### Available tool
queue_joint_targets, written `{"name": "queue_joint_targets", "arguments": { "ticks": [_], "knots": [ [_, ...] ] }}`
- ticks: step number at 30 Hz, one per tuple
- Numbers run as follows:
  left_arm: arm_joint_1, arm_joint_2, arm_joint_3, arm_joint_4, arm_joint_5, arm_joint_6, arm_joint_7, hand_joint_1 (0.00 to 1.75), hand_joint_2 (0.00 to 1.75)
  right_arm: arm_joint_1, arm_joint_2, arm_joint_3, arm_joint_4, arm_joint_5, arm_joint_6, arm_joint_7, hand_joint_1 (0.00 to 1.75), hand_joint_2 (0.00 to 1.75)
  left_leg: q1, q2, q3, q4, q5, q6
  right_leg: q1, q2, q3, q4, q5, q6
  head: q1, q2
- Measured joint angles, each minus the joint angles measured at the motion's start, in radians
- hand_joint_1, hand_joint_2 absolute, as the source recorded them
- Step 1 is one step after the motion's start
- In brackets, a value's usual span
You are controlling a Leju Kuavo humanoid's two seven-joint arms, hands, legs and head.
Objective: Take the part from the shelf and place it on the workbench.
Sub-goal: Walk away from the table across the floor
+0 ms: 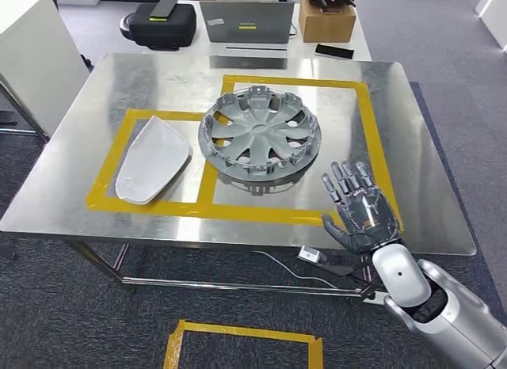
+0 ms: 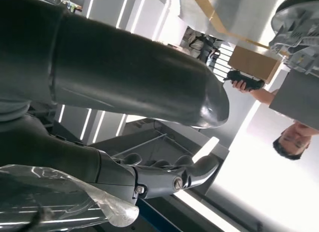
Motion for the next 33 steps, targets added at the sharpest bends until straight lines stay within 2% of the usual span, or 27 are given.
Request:
{"name": "queue_joint_targets", "arguments": {
  "ticks": [2, 4, 6, 8, 9, 10, 11, 12, 13, 15, 16, 17, 18, 19, 20, 21, 22, 23, 25, 26, 27, 28, 30, 31, 32, 33],
  "knots": [
    [0.0, 0.0, 0.0, 0.0, 0.0, 0.0, -0.001, 0.0, 0.0, 0.002, 0.0, -0.002, -0.001, 0.0, -0.002, -0.001, 0.0, 0.0, 0.0, 0.0, -0.003, 0.0, 0.003, 0.0, 0.0, 0.0, -0.004, 0.018, -0.015, 0.001, 0.001, 0.0],
    [0.0, 0.0, 0.0, 0.0, 0.0, 0.001, -0.006, 0.0, 0.0, 0.014, -0.002, -0.01, -0.01, 0.0, -0.011, -0.008, 0.0, 0.0, -0.001, 0.002, -0.025, 0.001, 0.019, 0.001, 0.0, -0.001, -0.013, 0.106, -0.051, 0.004, 0.001, 0.0],
    [0.0, -0.005, 0.0, 0.0, 0.002, 0.009, -0.026, 0.0, 0.0, 0.05, -0.022, -0.037, -0.05, -0.007, -0.035, -0.017, 0.0, 0.0, -0.005, 0.004, -0.071, 0.01, 0.053, -0.005, 0.002, -0.003, 0.099, 0.038, -0.046, 0.003, 0.001, 0.0],
    [0.001, -0.009, 0.0, 0.0, 0.006, 0.018, -0.045, 0.0, 0.0, 0.088, -0.052, -0.065, -0.093, -0.015, -0.053, -0.022, 0.0, 0.0, -0.006, 0.005, -0.103, 0.019, 0.082, -0.017, 0.006, -0.005, 0.223, -0.116, -0.02, -0.005, 0.001, 0.0],
    [0.002, -0.01, 0.0, 0.0, 0.008, 0.019, -0.048, 0.0, 0.0, 0.099, -0.061, -0.071, -0.103, -0.016, -0.055, -0.022, 0.0, 0.0, -0.006, 0.005, -0.107, 0.02, 0.09, -0.022, 0.007, -0.004, 0.228, -0.131, -0.021, -0.009, 0.0, 0.0],
    [0.002, -0.009, 0.0, 0.0, 0.009, 0.02, -0.049, 0.0, 0.0, 0.108, -0.069, -0.075, -0.11, -0.017, -0.056, -0.023, 0.0, 0.0, -0.005, 0.004, -0.11, 0.022, 0.09, -0.027, 0.006, -0.005, 0.224, -0.134, -0.015, -0.016, 0.001, 0.0],
    [0.003, -0.009, 0.0, 0.0, 0.011, 0.019, -0.049, 0.0, 0.0, 0.115, -0.074, -0.078, -0.116, -0.017, -0.057, -0.023, 0.0, 0.0, -0.004, 0.003, -0.116, 0.032, 0.076, -0.033, 0.005, -0.005, 0.218, -0.135, -0.006, -0.024, -0.001, 0.0],
    [0.003, -0.009, 0.0, 0.001, 0.012, 0.018, -0.049, 0.0, 0.0, 0.121, -0.078, -0.08, -0.122, -0.018, -0.057, -0.023, 0.0, 0.0, -0.002, 0.001, -0.125, 0.059, 0.044, -0.039, 0.003, -0.006, 0.21, -0.137, 0.004, -0.033, -0.003, 0.0],
    [0.003, -0.009, 0.0, 0.001, 0.012, 0.015, -0.047, 0.0, 0.0, 0.128, -0.082, -0.084, -0.128, -0.018, -0.058, -0.024, 0.0, 0.0, 0.001, -0.001, -0.138, 0.106, -0.001, -0.044, 0.002, -0.008, 0.201, -0.138, 0.014, -0.04, -0.005, 0.0],
    [0.003, -0.011, 0.0, 0.001, 0.012, 0.006, -0.035, 0.0, 0.0, 0.139, -0.09, -0.093, -0.14, -0.023, -0.055, -0.031, 0.0, 0.0, 0.009, -0.002, -0.167, 0.233, -0.087, -0.054, 0.004, -0.008, 0.176, -0.136, 0.032, -0.046, -0.009, 0.0],
    [0.003, -0.012, 0.0, 0.001, 0.013, 0.002, -0.027, 0.0, 0.0, 0.141, -0.095, -0.097, -0.146, -0.03, -0.047, -0.037, 0.0, 0.0, 0.012, -0.002, -0.172, 0.281, -0.103, -0.058, 0.004, -0.008, 0.162, -0.133, 0.042, -0.046, -0.009, 0.0],
    [0.002, -0.013, 0.0, 0.001, 0.014, -0.003, -0.019, 0.0, 0.0, 0.141, -0.101, -0.1, -0.154, -0.041, -0.036, -0.044, 0.0, 0.0, 0.016, -0.002, -0.165, 0.3, -0.097, -0.061, 0.004, -0.008, 0.146, -0.129, 0.051, -0.045, -0.009, 0.0],
    [0.002, -0.013, 0.0, 0.001, 0.016, -0.007, -0.011, 0.0, 0.0, 0.14, -0.11, -0.104, -0.165, -0.055, -0.026, -0.052, 0.0, 0.0, 0.02, -0.002, -0.142, 0.283, -0.074, -0.063, 0.004, -0.007, 0.13, -0.124, 0.059, -0.043, -0.009, 0.0],
    [0.0, -0.013, 0.0, 0.001, 0.018, -0.011, -0.004, 0.0, 0.0, 0.14, -0.12, -0.11, -0.177, -0.068, -0.019, -0.058, 0.0, 0.0, 0.024, -0.002, -0.105, 0.235, -0.045, -0.064, 0.003, -0.007, 0.115, -0.118, 0.065, -0.039, -0.009, 0.0],
    [-0.001, -0.014, 0.0, 0.001, 0.02, -0.015, 0.001, 0.0, 0.0, 0.14, -0.133, -0.117, -0.189, -0.079, -0.016, -0.062, 0.0, 0.0, 0.028, -0.003, -0.062, 0.168, -0.028, -0.065, 0.003, -0.007, 0.101, -0.111, 0.071, -0.034, -0.009, 0.0],
    [-0.002, -0.015, 0.0, 0.001, 0.021, -0.017, 0.005, 0.0, 0.0, 0.14, -0.145, -0.126, -0.2, -0.087, -0.016, -0.065, 0.0, 0.0, 0.029, -0.005, -0.022, 0.102, -0.021, -0.063, 0.003, -0.007, 0.089, -0.105, 0.077, -0.028, -0.008, 0.0],
    [-0.003, -0.016, -0.001, 0.001, 0.021, -0.019, 0.008, 0.0, 0.0, 0.14, -0.156, -0.135, -0.21, -0.092, -0.016, -0.068, 0.0, 0.0, 0.027, -0.008, 0.005, 0.053, -0.024, -0.061, 0.003, -0.007, 0.079, -0.101, 0.084, -0.021, -0.008, 0.0],
    [-0.003, -0.017, -0.001, 0.001, 0.022, -0.019, 0.009, 0.0, 0.0, 0.14, -0.165, -0.142, -0.218, -0.095, -0.016, -0.069, 0.0, 0.0, 0.023, -0.01, 0.016, 0.025, -0.03, -0.056, 0.002, -0.008, 0.072, -0.099, 0.092, -0.013, -0.008, 0.0],
    [-0.003, -0.017, -0.001, 0.001, 0.025, -0.018, 0.013, 0.0, 0.0, 0.151, -0.178, -0.15, -0.228, -0.102, -0.022, -0.071, 0.0, 0.0, 0.017, -0.011, 0.009, 0.014, -0.02, -0.041, -0.004, -0.008, 0.063, -0.101, 0.106, 0.001, -0.008, 0.0],
    [-0.003, -0.017, -0.001, 0.001, 0.027, -0.019, 0.015, 0.0, 0.0, 0.165, -0.184, -0.154, -0.233, -0.105, -0.032, -0.071, 0.0, 0.0, 0.015, -0.01, 0.002, 0.011, -0.011, -0.031, -0.007, -0.008, 0.056, -0.096, 0.097, 0.007, -0.007, 0.0],
    [-0.002, -0.017, -0.001, 0.001, 0.029, -0.021, 0.016, 0.0, 0.0, 0.183, -0.19, -0.163, -0.239, -0.106, -0.048, -0.071, 0.0, 0.0, 0.014, -0.008, -0.006, 0.008, -0.001, -0.021, -0.009, -0.007, 0.045, -0.073, 0.069, 0.01, -0.005, 0.0],
    [-0.002, -0.016, -0.001, 0.001, 0.03, -0.023, 0.016, 0.0, 0.0, 0.204, -0.194, -0.174, -0.245, -0.105, -0.067, -0.07, 0.0, 0.0, 0.014, -0.007, -0.016, 0.006, 0.01, -0.012, -0.01, -0.006, 0.028, -0.028, 0.026, 0.012, -0.003, 0.0],
    [-0.003, -0.015, -0.001, 0.002, 0.033, -0.027, 0.012, 0.0, 0.0, 0.242, -0.197, -0.196, -0.256, -0.101, -0.102, -0.07, 0.0, 0.0, 0.008, -0.006, -0.04, 0.007, 0.03, -0.002, -0.008, -0.004, -0.01, 0.105, -0.067, 0.013, 0.003, 0.0],
    [-0.003, -0.015, -0.002, 0.002, 0.036, -0.027, 0.006, 0.0, 0.0, 0.259, -0.196, -0.203, -0.258, -0.099, -0.114, -0.07, 0.0, 0.0, 0.005, -0.005, -0.053, 0.007, 0.039, 0.0, -0.007, -0.003, -0.02, 0.163, -0.09, 0.013, 0.004, 0.0],
    [-0.003, -0.016, -0.002, 0.002, 0.039, -0.028, 0.0, 0.0, 0.0, 0.274, -0.193, -0.208, -0.259, -0.098, -0.123, -0.071, 0.0, 0.0, 0.002, -0.004, -0.065, 0.008, 0.048, 0.0, -0.007, -0.003, -0.016, 0.19, -0.092, 0.012, 0.004, 0.0],
    [-0.003, -0.017, -0.002, 0.002, 0.041, -0.028, -0.006, 0.0, 0.0, 0.288, -0.19, -0.212, -0.26, -0.097, -0.131, -0.073, 0.0, 0.0, 0.0, -0.004, -0.077, 0.009, 0.056, 0.0, -0.006, -0.004, 0.006, 0.181, -0.076, 0.009, 0.005, 0.0]
  ]
}}
